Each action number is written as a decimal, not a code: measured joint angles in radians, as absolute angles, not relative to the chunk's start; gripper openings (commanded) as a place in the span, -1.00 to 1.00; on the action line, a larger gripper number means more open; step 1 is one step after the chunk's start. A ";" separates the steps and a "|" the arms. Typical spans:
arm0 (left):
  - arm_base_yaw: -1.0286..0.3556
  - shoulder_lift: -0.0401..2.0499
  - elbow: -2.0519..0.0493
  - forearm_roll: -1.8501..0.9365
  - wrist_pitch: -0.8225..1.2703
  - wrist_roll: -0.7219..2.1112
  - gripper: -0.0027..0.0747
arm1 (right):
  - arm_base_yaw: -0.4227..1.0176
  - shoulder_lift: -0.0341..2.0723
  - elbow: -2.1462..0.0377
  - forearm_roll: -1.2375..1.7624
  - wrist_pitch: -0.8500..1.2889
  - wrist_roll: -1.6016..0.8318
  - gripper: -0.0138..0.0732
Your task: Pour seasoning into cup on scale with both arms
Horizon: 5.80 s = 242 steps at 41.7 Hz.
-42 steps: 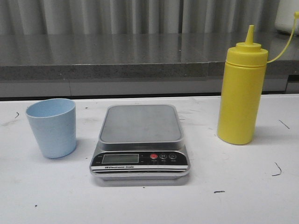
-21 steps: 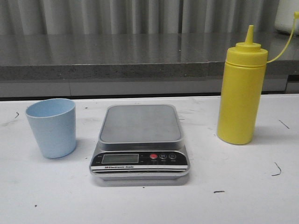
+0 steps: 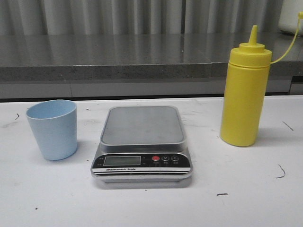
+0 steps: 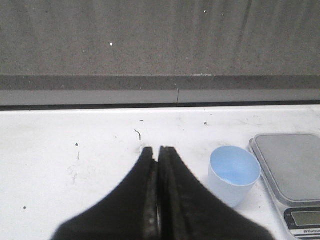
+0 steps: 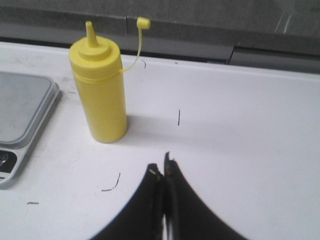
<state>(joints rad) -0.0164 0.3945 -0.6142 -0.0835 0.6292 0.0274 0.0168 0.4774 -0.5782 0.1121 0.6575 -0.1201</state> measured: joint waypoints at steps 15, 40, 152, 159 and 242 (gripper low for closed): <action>-0.016 0.431 -0.615 -0.085 0.631 0.027 -0.98 | 0.017 0.575 -0.578 0.112 0.669 -0.120 -0.70; -0.016 0.459 -0.616 -0.085 0.631 0.027 0.41 | 0.017 0.581 -0.578 0.112 0.705 -0.127 0.70; -0.493 1.852 -1.635 -0.100 0.954 0.052 -0.98 | 0.017 0.581 -0.578 0.112 0.713 -0.135 0.70; -0.520 1.960 -1.715 -0.100 0.983 0.052 -0.98 | 0.017 0.581 -0.578 0.112 0.713 -0.135 0.70; -0.531 0.666 -0.826 0.005 0.899 -0.096 -0.01 | 0.017 0.581 -0.578 0.112 0.713 -0.135 0.70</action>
<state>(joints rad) -0.5310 0.6655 -0.8263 0.0053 0.8990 -0.0959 0.0168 0.5810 -0.5782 0.1121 0.7134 -0.1347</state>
